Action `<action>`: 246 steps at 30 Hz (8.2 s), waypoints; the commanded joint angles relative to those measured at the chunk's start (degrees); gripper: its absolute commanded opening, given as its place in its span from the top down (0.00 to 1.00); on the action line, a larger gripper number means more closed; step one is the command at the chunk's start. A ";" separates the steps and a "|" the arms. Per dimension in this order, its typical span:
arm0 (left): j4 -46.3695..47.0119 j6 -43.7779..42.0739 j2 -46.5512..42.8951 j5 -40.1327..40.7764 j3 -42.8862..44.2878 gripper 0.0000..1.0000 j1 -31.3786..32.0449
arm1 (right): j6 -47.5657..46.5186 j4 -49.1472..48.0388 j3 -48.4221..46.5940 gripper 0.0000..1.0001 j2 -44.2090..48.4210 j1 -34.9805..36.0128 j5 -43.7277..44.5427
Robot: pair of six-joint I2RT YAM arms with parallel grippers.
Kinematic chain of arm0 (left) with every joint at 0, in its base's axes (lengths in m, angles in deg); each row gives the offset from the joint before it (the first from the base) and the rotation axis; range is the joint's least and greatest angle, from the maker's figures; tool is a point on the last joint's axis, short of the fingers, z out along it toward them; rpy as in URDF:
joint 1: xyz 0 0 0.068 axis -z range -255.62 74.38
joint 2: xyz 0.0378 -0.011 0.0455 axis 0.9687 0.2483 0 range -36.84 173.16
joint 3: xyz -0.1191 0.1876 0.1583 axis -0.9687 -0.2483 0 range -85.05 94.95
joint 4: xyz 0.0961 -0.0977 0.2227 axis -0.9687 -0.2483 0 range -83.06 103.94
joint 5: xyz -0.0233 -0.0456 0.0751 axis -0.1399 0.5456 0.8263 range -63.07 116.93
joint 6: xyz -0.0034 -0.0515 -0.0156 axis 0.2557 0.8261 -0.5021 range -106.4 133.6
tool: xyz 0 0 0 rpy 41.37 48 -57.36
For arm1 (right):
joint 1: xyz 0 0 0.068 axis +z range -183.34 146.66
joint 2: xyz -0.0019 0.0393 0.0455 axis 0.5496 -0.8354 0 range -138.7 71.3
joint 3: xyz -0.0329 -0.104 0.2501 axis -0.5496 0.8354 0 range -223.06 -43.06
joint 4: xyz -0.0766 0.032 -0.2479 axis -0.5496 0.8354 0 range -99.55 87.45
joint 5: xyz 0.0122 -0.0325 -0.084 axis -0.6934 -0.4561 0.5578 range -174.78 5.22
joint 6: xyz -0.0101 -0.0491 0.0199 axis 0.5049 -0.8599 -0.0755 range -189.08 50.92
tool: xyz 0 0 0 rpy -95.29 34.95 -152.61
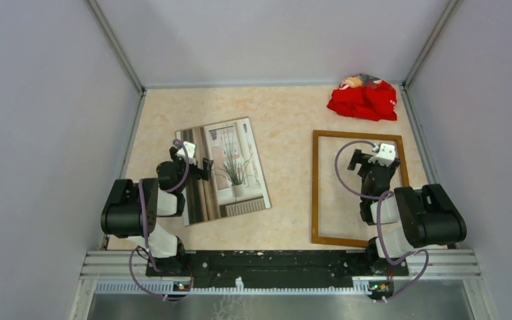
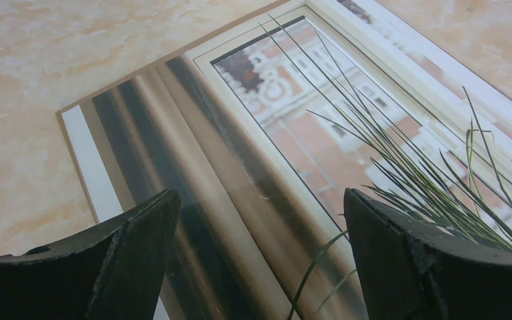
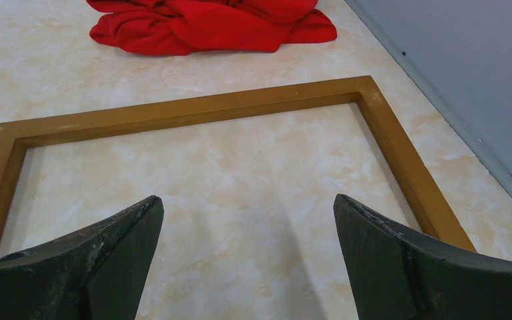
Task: Put the photo into the frame
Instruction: Turn over the photo frame at the center of the board, then move the photo frame to the center of the board.
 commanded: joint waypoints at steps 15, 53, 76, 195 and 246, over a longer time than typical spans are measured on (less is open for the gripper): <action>-20.23 2.90 -8.43 3.05 11.19 0.01 -1.71 | -1.84 1.63 -2.07 0.01 6.81 3.10 6.78; -93.71 -0.20 -10.24 -11.95 51.35 0.01 -4.19 | 33.46 86.48 -42.87 0.18 -9.44 26.60 -0.18; -96.97 0.32 -15.45 -12.96 50.98 0.01 -3.85 | 38.19 93.19 -60.12 1.00 -2.27 32.06 -15.62; -91.80 -1.43 -16.01 8.89 52.51 0.02 23.93 | 9.21 113.25 -67.11 0.79 -10.61 13.66 -5.47; -94.81 -8.48 -11.82 1.06 49.49 0.02 -8.52 | 27.71 102.41 -93.06 0.42 -39.40 42.61 -7.99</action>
